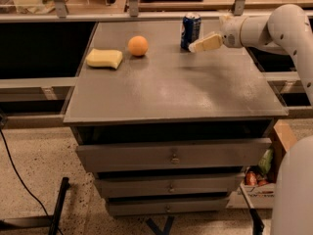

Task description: Knock pepsi can over

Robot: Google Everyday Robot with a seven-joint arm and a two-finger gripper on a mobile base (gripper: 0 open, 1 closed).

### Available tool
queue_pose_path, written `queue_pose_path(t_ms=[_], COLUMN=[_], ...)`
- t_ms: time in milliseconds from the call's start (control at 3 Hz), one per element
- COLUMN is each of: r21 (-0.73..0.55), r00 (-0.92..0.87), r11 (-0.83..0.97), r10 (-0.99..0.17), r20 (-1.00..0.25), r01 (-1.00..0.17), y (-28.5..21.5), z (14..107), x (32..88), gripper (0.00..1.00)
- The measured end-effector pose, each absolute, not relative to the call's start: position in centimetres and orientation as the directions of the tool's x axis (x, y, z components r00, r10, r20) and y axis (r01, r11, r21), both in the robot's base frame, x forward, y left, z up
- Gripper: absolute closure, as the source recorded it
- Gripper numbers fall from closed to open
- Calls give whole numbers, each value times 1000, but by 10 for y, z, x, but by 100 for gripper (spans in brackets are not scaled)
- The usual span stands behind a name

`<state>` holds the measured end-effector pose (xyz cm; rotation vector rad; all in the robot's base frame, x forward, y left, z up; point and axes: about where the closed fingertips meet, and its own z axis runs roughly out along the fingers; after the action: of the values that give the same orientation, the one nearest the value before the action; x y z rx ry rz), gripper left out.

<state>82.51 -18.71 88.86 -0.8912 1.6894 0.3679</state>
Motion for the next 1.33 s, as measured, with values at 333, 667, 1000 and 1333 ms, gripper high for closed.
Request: queue_pose_path(t_ms=[333,667,1000,1333], r21=[-182,-166,-153,-148], r00=[-77,-79,-79,-77], r11=[668,674,680,681], r10=[-339,-317,-298,-289], r20=[-938,-945,-951,-954], r01=[-721,-720,-717,-718], y=[-183,-182,-179,-174], z=[884,880,878,874], x=[831,837,845,852], gripper=[0,0,0,0])
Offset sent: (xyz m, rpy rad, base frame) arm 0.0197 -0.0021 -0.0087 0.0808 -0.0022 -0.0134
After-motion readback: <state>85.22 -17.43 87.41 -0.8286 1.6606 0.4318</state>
